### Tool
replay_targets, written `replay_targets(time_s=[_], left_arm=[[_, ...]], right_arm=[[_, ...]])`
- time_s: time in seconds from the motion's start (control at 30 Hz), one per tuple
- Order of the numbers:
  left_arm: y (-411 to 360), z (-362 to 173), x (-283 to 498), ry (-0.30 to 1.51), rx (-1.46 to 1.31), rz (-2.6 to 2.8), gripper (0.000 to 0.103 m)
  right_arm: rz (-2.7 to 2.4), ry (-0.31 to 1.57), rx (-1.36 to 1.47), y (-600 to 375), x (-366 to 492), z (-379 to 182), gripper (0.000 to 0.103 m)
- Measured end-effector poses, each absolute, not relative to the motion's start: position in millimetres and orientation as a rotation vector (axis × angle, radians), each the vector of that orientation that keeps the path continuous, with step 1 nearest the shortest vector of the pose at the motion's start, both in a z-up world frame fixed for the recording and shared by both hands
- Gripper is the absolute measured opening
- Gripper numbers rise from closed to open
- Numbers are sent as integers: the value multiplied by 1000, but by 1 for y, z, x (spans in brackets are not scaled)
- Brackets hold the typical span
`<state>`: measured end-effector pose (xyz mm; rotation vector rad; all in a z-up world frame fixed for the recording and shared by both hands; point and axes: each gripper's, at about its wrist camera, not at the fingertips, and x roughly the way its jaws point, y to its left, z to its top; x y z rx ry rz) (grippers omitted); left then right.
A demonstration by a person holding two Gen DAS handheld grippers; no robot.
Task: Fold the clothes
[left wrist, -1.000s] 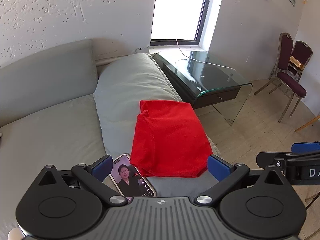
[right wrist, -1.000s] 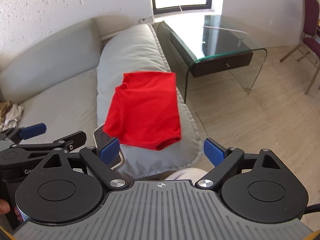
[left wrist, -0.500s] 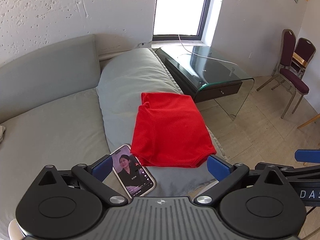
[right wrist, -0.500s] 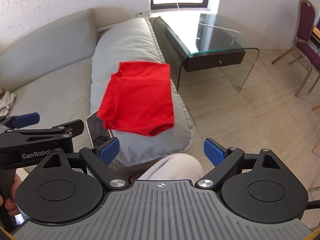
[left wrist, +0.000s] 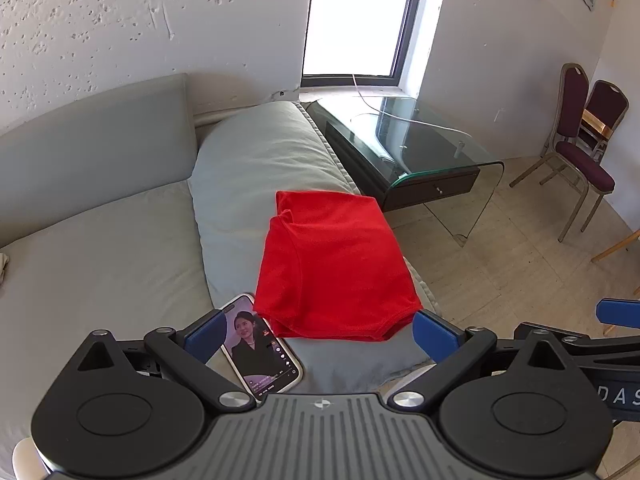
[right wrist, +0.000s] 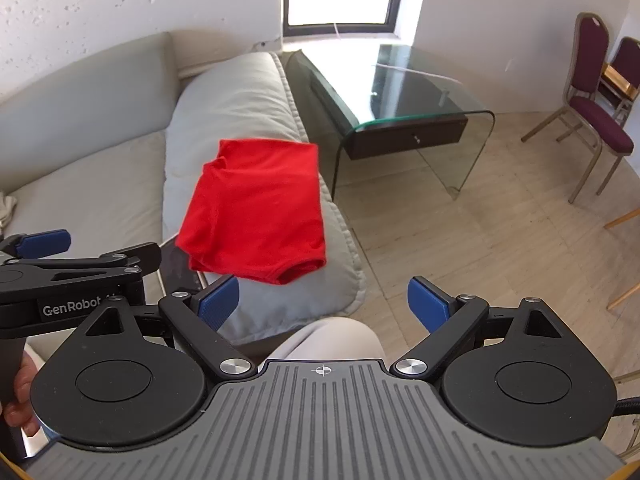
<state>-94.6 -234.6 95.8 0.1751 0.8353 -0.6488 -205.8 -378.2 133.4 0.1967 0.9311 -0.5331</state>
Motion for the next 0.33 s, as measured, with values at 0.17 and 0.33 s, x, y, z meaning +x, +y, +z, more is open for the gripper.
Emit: replay_targets(time_s=[0.17,0.33], left_arm=[[-234,95,-94,831,170,-648,99],[-230,92,-91,838,156,-649,99]], right_arm=[[-534,933,195,-378,-206,132,92],[-526,935,202,-377,-205,130,92]])
